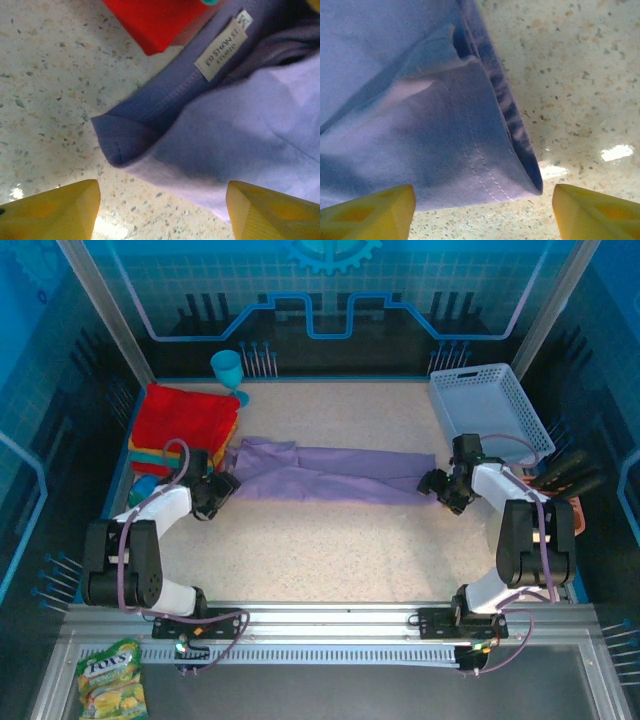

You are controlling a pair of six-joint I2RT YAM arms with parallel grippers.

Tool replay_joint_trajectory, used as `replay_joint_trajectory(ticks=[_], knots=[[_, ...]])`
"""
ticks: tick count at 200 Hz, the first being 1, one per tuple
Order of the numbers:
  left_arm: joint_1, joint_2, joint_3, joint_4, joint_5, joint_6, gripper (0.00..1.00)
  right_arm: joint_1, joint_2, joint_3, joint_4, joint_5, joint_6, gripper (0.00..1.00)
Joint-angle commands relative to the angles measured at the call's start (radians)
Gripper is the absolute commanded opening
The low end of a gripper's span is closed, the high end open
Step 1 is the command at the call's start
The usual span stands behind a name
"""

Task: Fold and stack the t-shirts

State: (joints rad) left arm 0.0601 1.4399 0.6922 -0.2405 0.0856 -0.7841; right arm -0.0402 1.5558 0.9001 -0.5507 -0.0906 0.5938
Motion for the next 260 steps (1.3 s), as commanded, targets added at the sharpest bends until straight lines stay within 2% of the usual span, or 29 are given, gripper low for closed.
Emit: replay_joint_trajectory(ticks=[1,46,58,71,81,107,117,130,137,196,232,260], knots=[[0.014,0.022,-0.036,0.152,0.033,-0.071,0.66,-0.010,0.020,-0.010,0.012,-0.028,0.012,0.68],[0.014,0.052,-0.053,0.208,0.006,-0.092,0.60,-0.011,0.040,-0.042,0.016,-0.015,0.008,0.58],[0.014,0.057,-0.063,0.226,-0.002,-0.101,0.57,-0.012,0.043,-0.050,0.024,-0.019,0.013,0.51],[0.014,0.063,-0.071,0.245,-0.008,-0.108,0.53,-0.016,0.043,-0.059,0.036,-0.027,0.017,0.40],[0.014,0.068,-0.074,0.253,-0.006,-0.110,0.49,-0.017,0.041,-0.059,0.036,-0.025,0.015,0.36],[0.014,0.065,-0.087,0.251,-0.003,-0.113,0.31,-0.029,0.031,-0.049,0.014,-0.014,0.002,0.19],[0.014,0.054,-0.095,0.247,-0.006,-0.113,0.21,-0.037,0.023,-0.050,0.011,-0.012,0.000,0.14],[0.014,0.029,-0.104,0.223,-0.019,-0.108,0.06,-0.047,0.015,-0.051,0.004,-0.011,-0.004,0.00],[0.014,0.009,-0.110,0.209,-0.027,-0.103,0.00,-0.055,0.011,-0.050,0.000,-0.012,-0.006,0.00],[0.012,-0.198,-0.209,0.168,-0.052,-0.077,0.00,-0.113,-0.002,-0.052,-0.017,-0.029,-0.020,0.00],[0.007,-0.249,-0.280,0.087,-0.018,-0.114,0.00,-0.127,-0.013,-0.071,-0.025,-0.034,-0.012,0.00],[0.007,-0.319,-0.328,0.023,-0.075,-0.121,0.02,-0.135,-0.031,-0.099,-0.017,-0.020,-0.004,0.00]])
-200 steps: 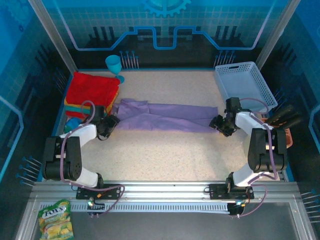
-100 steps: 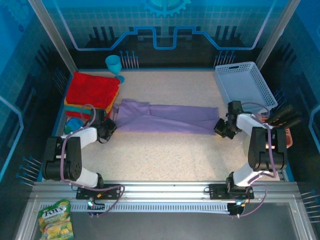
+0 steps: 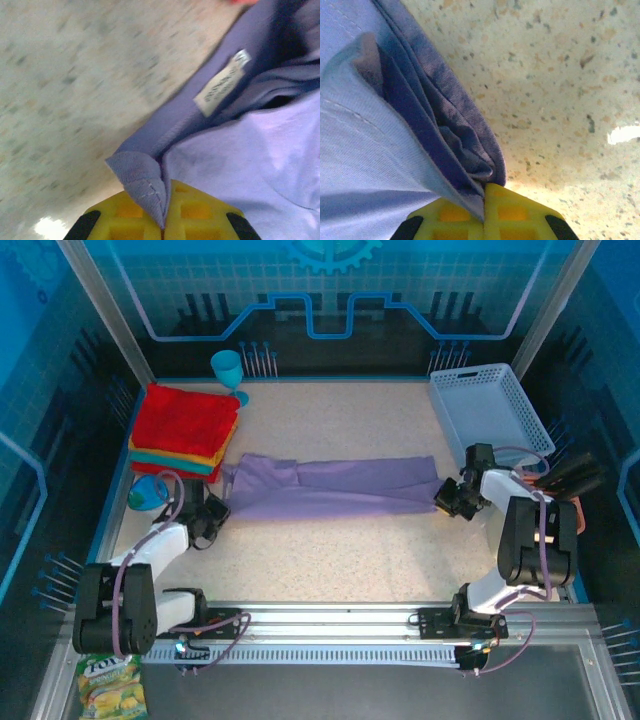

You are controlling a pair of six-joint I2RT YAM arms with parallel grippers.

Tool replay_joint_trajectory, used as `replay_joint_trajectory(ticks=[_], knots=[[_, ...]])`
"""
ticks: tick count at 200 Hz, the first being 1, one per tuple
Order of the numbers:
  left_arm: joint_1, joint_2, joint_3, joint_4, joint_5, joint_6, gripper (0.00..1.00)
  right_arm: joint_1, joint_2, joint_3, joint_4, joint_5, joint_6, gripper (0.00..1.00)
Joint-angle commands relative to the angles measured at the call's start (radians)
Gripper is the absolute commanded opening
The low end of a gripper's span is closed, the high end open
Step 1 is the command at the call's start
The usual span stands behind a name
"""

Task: Fold and stack the t-shirts

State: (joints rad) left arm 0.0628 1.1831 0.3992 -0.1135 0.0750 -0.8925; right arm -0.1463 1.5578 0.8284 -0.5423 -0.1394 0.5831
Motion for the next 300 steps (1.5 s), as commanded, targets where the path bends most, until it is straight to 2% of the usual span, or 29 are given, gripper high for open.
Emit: replay_joint_trajectory(ticks=[1,12,16,23,30,43,52,78,87,94,106,125,142,162,176,206,229,255,281,300], knots=[[0.005,-0.066,-0.035,-0.107,-0.066,-0.012,0.02,-0.030,-0.034,-0.027,-0.025,0.029,0.007,0.00],[0.005,-0.087,-0.030,-0.143,-0.078,0.004,0.06,-0.032,-0.040,-0.027,-0.028,0.027,0.007,0.02],[0.005,-0.090,-0.025,-0.156,-0.077,0.010,0.11,-0.033,-0.043,-0.028,-0.029,0.026,0.006,0.03],[0.004,-0.096,-0.013,-0.180,-0.073,0.023,0.26,-0.033,-0.049,-0.026,-0.032,0.024,0.005,0.07],[0.005,-0.100,-0.003,-0.208,-0.067,0.031,0.35,-0.034,-0.054,-0.026,-0.037,0.024,0.003,0.13],[0.004,-0.104,0.017,-0.252,-0.044,0.045,0.42,-0.033,-0.072,-0.023,-0.045,0.016,-0.003,0.23],[0.005,-0.116,0.034,-0.280,-0.034,0.055,0.48,-0.032,-0.093,-0.024,-0.052,0.016,-0.006,0.33],[0.005,-0.165,0.116,-0.338,-0.019,0.092,0.50,-0.024,-0.153,-0.023,-0.069,-0.021,-0.019,0.62],[0.005,-0.167,0.143,-0.317,0.013,0.108,0.50,-0.021,-0.169,-0.021,-0.075,-0.028,-0.026,0.73],[0.005,-0.155,0.167,-0.299,0.033,0.116,0.54,-0.018,-0.182,-0.018,-0.080,-0.026,-0.033,0.83],[0.005,-0.111,0.207,-0.267,0.059,0.134,0.54,-0.012,-0.202,-0.017,-0.087,-0.022,-0.044,0.97],[0.005,0.006,0.272,-0.214,0.100,0.167,0.50,-0.002,-0.226,-0.012,-0.083,-0.041,-0.075,1.00],[0.005,0.117,0.299,-0.104,0.152,0.177,0.47,0.016,-0.243,-0.007,-0.087,-0.040,-0.089,1.00],[0.005,0.232,0.349,-0.030,0.193,0.188,0.36,0.035,-0.253,0.001,-0.089,-0.036,-0.098,1.00],[0.005,0.286,0.375,0.006,0.192,0.188,0.29,0.040,-0.255,0.007,-0.097,-0.032,-0.098,0.99],[0.006,0.372,0.422,0.035,0.141,0.220,0.24,0.040,-0.256,0.015,-0.102,-0.026,-0.101,1.00],[0.008,0.447,0.460,0.075,0.151,0.240,0.19,0.040,-0.253,0.020,-0.100,-0.032,-0.100,1.00],[0.008,0.542,0.506,0.127,0.180,0.250,0.18,0.042,-0.248,0.026,-0.096,-0.037,-0.099,1.00],[0.008,0.627,0.577,0.093,0.211,0.263,0.18,0.042,-0.250,0.040,-0.113,-0.025,-0.110,1.00],[0.008,0.631,0.600,0.060,0.217,0.268,0.25,0.044,-0.265,0.046,-0.125,-0.012,-0.121,1.00]])
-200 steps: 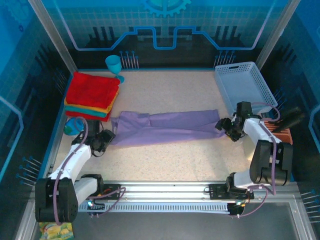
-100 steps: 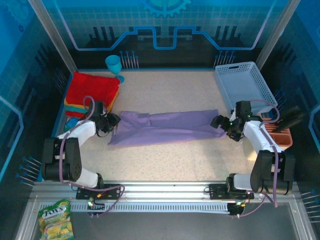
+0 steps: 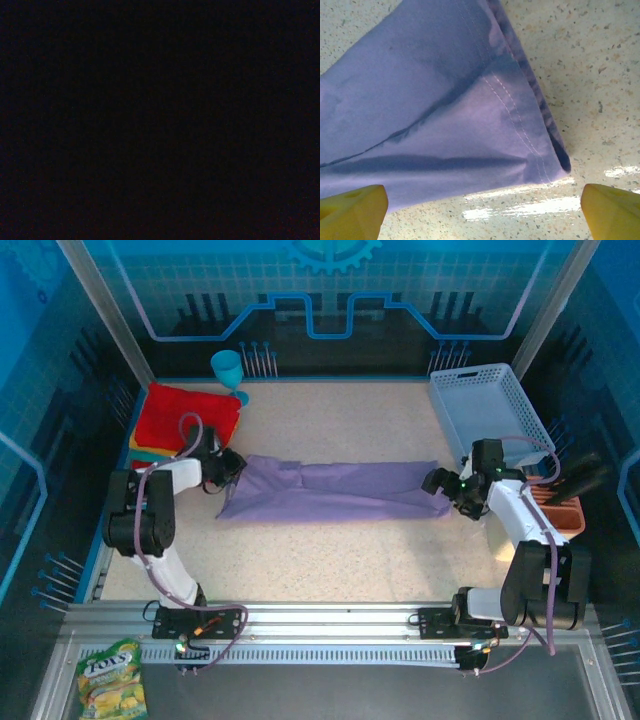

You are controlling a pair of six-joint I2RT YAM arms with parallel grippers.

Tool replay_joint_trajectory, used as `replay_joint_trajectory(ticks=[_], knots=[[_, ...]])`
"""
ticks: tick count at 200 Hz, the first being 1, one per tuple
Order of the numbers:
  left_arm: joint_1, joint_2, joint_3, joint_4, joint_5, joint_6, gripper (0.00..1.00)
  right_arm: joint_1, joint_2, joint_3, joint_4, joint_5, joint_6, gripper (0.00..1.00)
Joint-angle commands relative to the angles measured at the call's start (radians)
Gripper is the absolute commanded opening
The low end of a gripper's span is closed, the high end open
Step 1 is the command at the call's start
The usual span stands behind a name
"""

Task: Fold and stack the t-shirts

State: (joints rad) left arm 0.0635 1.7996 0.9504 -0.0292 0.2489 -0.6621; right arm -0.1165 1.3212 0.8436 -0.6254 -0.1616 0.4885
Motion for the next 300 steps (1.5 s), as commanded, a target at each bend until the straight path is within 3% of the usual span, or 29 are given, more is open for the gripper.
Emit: replay_joint_trajectory(ticks=[1,31,55,101,138,169,199,244,269,300], knots=[[0.007,0.013,0.050,-0.025,0.044,0.038,0.26,0.015,-0.029,0.030,-0.042,0.011,-0.027,1.00],[0.006,-0.088,0.081,-0.090,0.060,0.052,0.45,0.020,-0.044,0.056,-0.041,0.000,-0.033,1.00],[0.004,-0.158,0.154,-0.188,0.082,0.063,0.53,0.037,-0.042,0.068,-0.037,-0.003,-0.031,1.00],[-0.003,-0.232,0.153,-0.291,0.100,0.054,0.54,0.066,-0.034,0.061,-0.007,-0.026,-0.014,1.00],[-0.051,-0.233,0.030,-0.087,0.202,-0.054,0.53,0.093,-0.008,0.064,0.013,-0.038,0.000,1.00],[-0.189,-0.140,0.038,-0.022,0.139,-0.089,0.53,0.132,0.008,0.071,0.034,-0.041,-0.001,1.00],[-0.200,-0.098,-0.049,0.081,0.104,-0.168,0.52,0.171,0.024,0.098,0.034,-0.043,-0.035,1.00],[-0.199,-0.133,-0.118,0.021,0.048,-0.125,0.52,0.251,0.105,0.174,0.054,-0.095,-0.106,1.00],[-0.191,-0.153,-0.124,-0.013,0.054,-0.099,0.53,0.344,0.171,0.252,0.050,-0.112,-0.151,1.00],[-0.190,-0.243,-0.100,-0.152,0.008,-0.060,0.55,0.464,0.252,0.392,-0.061,0.050,-0.236,1.00]])
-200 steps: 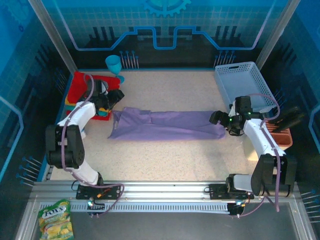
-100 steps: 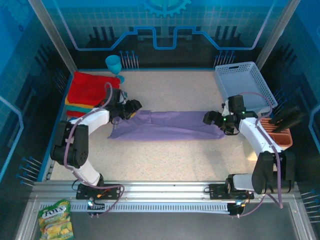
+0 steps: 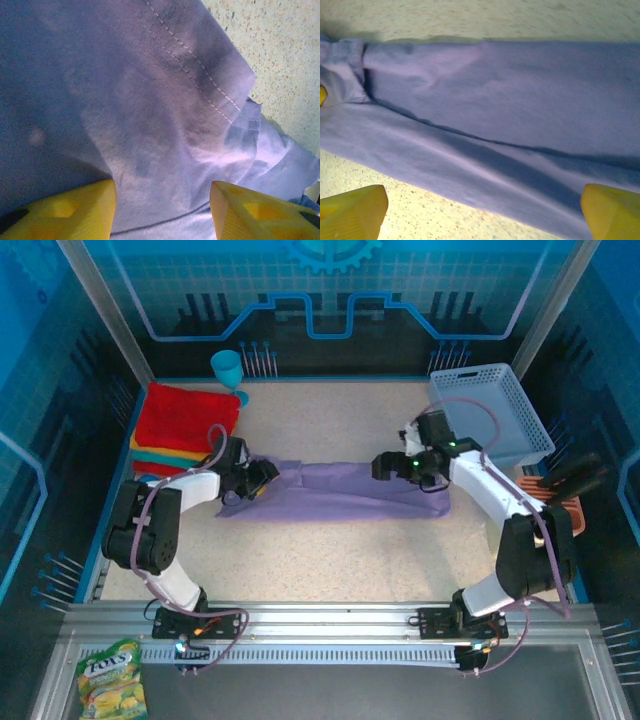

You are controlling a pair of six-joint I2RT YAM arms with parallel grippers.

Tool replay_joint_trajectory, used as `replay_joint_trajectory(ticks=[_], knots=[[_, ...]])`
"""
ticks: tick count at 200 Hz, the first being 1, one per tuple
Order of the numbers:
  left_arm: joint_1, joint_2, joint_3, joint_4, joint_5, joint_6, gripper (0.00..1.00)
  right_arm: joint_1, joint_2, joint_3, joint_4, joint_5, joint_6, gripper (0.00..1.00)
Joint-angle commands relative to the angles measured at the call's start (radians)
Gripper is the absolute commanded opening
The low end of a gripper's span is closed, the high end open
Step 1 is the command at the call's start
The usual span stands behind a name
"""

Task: Fold and stack the t-shirts

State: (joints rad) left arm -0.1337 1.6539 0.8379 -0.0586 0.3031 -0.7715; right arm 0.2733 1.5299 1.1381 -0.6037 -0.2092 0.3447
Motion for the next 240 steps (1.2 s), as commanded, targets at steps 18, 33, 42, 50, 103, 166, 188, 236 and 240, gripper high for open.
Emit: replay_joint_trajectory(ticks=[18,33,42,50,103,166,188,236,240], knots=[[0.006,-0.134,0.033,-0.199,-0.057,0.070,0.55,0.093,0.094,0.147,-0.137,0.128,-0.119,1.00],[0.006,-0.147,0.024,-0.214,-0.056,0.065,0.55,0.095,0.145,0.172,-0.171,0.132,-0.127,1.00],[0.004,-0.142,0.017,-0.207,-0.054,0.060,0.55,0.095,0.180,0.186,-0.195,0.150,-0.122,1.00],[0.003,-0.130,0.011,-0.196,-0.055,0.054,0.55,0.095,0.212,0.199,-0.219,0.178,-0.111,1.00],[-0.033,0.053,0.070,-0.132,-0.045,0.034,0.53,0.042,0.301,0.191,-0.187,0.286,-0.028,1.00],[-0.071,0.277,0.307,-0.258,-0.114,0.110,0.51,-0.103,0.315,0.059,-0.114,0.192,0.072,1.00],[-0.079,0.354,0.421,-0.295,-0.094,0.119,0.51,-0.115,0.291,-0.012,-0.089,0.138,0.092,1.00],[-0.095,0.545,0.784,-0.450,-0.069,0.170,0.51,-0.109,0.221,-0.119,-0.048,0.039,0.141,1.00],[-0.097,0.566,0.819,-0.465,-0.065,0.175,0.51,-0.108,0.213,-0.130,-0.044,0.032,0.146,1.00]])
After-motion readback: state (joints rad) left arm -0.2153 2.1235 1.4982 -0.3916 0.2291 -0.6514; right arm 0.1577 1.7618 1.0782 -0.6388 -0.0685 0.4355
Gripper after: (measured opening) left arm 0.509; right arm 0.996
